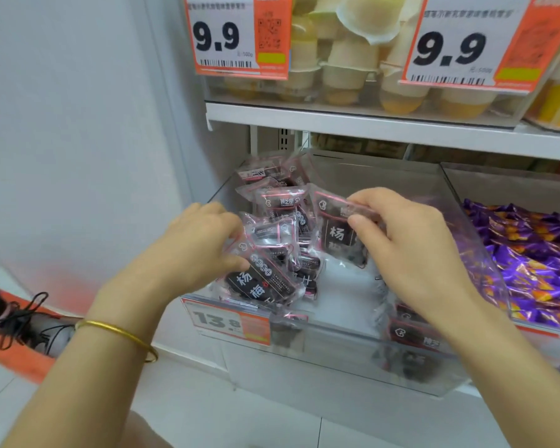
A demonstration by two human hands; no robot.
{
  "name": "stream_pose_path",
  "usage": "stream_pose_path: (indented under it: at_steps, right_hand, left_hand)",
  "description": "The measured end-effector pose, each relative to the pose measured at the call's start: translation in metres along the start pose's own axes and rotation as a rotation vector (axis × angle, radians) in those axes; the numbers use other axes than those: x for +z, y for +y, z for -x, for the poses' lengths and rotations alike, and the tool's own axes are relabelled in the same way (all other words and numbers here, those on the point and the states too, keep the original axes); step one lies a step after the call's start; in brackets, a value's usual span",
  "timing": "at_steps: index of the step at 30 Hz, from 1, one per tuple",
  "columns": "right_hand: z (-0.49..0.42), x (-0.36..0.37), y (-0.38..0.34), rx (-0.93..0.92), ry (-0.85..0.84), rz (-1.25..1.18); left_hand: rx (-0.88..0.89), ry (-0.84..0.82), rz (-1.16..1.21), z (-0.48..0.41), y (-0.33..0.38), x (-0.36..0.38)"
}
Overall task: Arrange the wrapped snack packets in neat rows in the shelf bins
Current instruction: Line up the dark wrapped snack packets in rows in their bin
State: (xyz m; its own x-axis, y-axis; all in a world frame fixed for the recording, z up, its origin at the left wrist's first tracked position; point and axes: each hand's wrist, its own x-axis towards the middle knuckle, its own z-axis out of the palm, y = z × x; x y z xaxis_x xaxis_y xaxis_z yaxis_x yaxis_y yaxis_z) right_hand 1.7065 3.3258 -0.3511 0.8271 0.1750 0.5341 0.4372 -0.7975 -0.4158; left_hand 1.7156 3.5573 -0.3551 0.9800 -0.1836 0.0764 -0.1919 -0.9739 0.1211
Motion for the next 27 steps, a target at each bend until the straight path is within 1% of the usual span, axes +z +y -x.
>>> stream_pose_path:
  at_steps: [1, 3, 5, 7, 9, 11, 13, 15, 16, 18, 19, 21, 24, 27]
  right_hand:
    - [0.000, 0.002, 0.001, 0.010, -0.036, -0.010]
    - [0.000, 0.008, 0.004, 0.039, -0.121, 0.021]
    - [0.000, 0.014, 0.007, 0.062, -0.183, 0.062]
    - [-0.002, 0.015, 0.012, 0.103, -0.231, 0.048]
    - [-0.007, 0.013, 0.017, 0.171, -0.294, -0.033]
    - [-0.010, 0.010, 0.021, 0.213, -0.371, -0.112]
    - [-0.009, 0.012, 0.025, 0.191, -0.454, -0.093]
    - [-0.007, 0.016, 0.028, 0.132, -0.525, 0.007]
    - [-0.006, 0.017, 0.029, 0.116, -0.564, 0.050]
    - [-0.005, 0.017, 0.027, 0.109, -0.663, 0.097]
    - [-0.005, 0.017, 0.026, 0.108, -0.710, 0.106]
    - [-0.006, 0.015, 0.024, 0.106, -0.765, 0.110]
    - [-0.005, 0.011, 0.020, 0.125, -0.794, 0.077]
    - [-0.004, 0.008, 0.016, 0.149, -0.756, -0.012]
  left_hand:
    - [0.029, 0.010, 0.032, 0.000, 0.000, 0.000]
    - [0.113, 0.053, 0.169, 0.000, 0.002, 0.001]
    - [0.202, 0.078, 0.377, 0.003, 0.012, -0.001]
    - [0.266, 0.078, 0.576, 0.004, 0.028, 0.000]
    - [0.322, 0.068, 0.651, 0.001, 0.046, 0.007]
    - [0.361, -0.013, 0.617, -0.004, 0.062, 0.019]
    - [0.349, -0.128, 0.581, -0.007, 0.071, 0.030]
    - [0.298, -0.204, 0.664, -0.009, 0.070, 0.033]
    - [0.251, -0.225, 0.747, -0.008, 0.068, 0.029]
    - [0.178, -0.203, 0.848, -0.004, 0.058, 0.018]
    - [0.164, -0.166, 0.826, -0.002, 0.052, 0.012]
    - [0.162, -0.112, 0.664, 0.002, 0.037, 0.003]
    - [0.130, -0.148, 0.427, 0.009, 0.017, -0.003]
    - [0.051, -0.169, 0.265, 0.013, 0.002, 0.000]
